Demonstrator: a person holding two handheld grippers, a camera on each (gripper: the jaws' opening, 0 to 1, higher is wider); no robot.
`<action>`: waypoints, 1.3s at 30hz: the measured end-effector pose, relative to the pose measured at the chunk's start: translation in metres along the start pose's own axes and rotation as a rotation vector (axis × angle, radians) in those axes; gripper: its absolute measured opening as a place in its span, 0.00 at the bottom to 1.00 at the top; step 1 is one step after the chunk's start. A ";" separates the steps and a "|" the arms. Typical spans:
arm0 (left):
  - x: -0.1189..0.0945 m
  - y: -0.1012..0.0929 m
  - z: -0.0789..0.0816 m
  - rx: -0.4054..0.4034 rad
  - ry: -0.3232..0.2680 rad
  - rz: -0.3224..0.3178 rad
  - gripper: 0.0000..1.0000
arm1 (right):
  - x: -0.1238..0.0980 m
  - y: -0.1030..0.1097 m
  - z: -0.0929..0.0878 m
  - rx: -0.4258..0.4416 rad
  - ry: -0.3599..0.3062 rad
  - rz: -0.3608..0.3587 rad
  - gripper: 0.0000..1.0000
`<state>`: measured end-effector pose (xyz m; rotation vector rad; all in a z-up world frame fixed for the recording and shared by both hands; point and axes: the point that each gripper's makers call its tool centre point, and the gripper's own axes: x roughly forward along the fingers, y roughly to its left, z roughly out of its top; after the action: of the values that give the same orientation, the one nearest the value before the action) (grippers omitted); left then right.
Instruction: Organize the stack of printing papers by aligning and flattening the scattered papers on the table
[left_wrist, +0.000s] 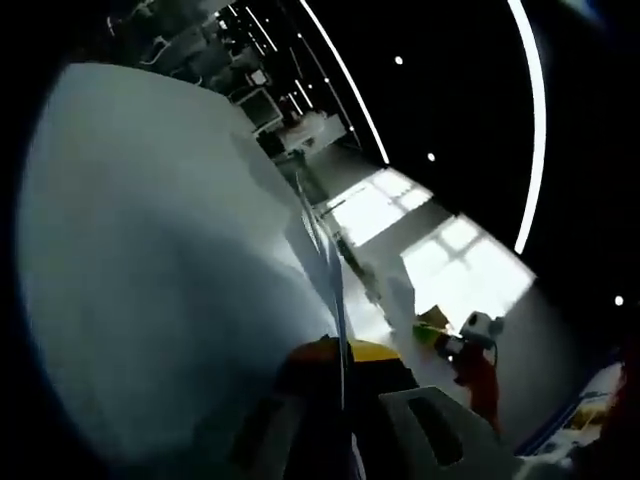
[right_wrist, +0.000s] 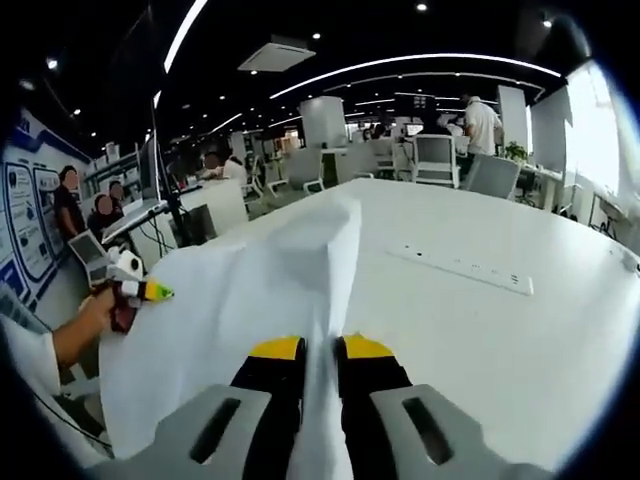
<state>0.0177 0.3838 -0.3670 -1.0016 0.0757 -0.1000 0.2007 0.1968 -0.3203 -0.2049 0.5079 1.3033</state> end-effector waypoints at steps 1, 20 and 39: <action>0.000 0.001 0.001 0.000 0.000 0.002 0.06 | 0.002 -0.001 0.000 0.002 0.001 -0.001 0.09; 0.000 0.005 0.010 0.007 -0.051 0.008 0.06 | 0.019 0.001 0.004 0.014 -0.018 -0.027 0.09; -0.004 -0.003 0.003 -0.022 -0.073 -0.004 0.06 | 0.036 0.028 0.014 -0.006 -0.076 -0.053 0.09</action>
<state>0.0136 0.3849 -0.3625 -1.0261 0.0083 -0.0667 0.1840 0.2409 -0.3207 -0.1724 0.4311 1.2565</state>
